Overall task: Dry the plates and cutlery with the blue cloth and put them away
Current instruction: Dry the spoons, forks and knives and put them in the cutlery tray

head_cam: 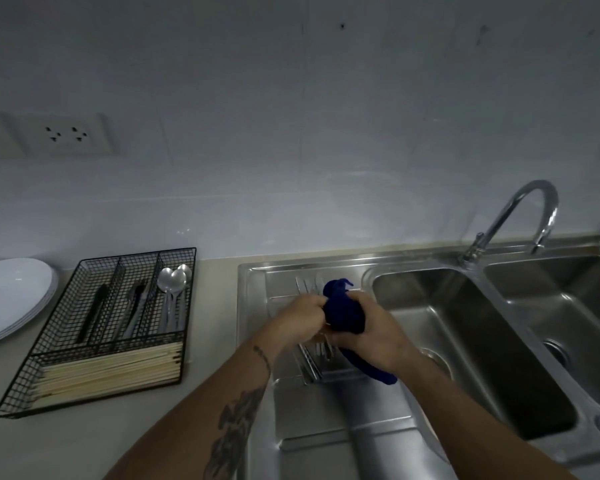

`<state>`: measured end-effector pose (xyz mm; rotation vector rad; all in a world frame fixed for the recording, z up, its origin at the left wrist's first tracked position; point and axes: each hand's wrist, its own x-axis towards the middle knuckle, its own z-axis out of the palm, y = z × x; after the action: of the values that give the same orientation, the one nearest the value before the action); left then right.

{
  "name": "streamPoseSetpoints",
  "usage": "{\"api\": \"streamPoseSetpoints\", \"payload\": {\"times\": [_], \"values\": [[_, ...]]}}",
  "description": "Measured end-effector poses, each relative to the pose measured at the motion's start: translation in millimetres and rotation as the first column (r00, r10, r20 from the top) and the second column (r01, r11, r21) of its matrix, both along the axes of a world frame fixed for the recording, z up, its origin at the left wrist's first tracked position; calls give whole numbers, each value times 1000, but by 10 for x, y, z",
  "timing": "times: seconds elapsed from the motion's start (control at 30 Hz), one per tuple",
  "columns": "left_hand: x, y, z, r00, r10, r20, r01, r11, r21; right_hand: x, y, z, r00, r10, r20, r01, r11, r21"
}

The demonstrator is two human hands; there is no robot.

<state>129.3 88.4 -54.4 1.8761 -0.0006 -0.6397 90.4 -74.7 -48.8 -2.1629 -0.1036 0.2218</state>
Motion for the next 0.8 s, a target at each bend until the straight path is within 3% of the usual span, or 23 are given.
{"api": "streamPoseSetpoints", "payload": {"times": [0.13,0.2,0.3,0.37,0.53,0.63,0.8], "values": [[-37,-177,-53,996,90,-20,-91,994,-67,138,-181,-197,992,108,65,-83,947,-310],[-68,-215,-171,989,148,12,-148,989,17,197,-258,-274,996,92,20,-78,928,-363],[-133,-202,-446,959,239,152,-277,902,330,234,-366,-326,997,66,-51,-78,946,-315],[-207,-207,-599,928,316,199,-373,814,446,262,-430,-353,995,61,-77,-79,966,-248],[-176,-305,-733,870,418,262,-491,685,538,355,-523,-369,991,66,-116,-79,991,-111],[-115,-328,-714,876,398,272,-480,673,563,394,-549,-353,988,79,-136,-89,994,-68],[-59,-304,-656,844,498,201,-517,655,550,433,-514,-378,984,76,-159,-82,996,-32]]}}
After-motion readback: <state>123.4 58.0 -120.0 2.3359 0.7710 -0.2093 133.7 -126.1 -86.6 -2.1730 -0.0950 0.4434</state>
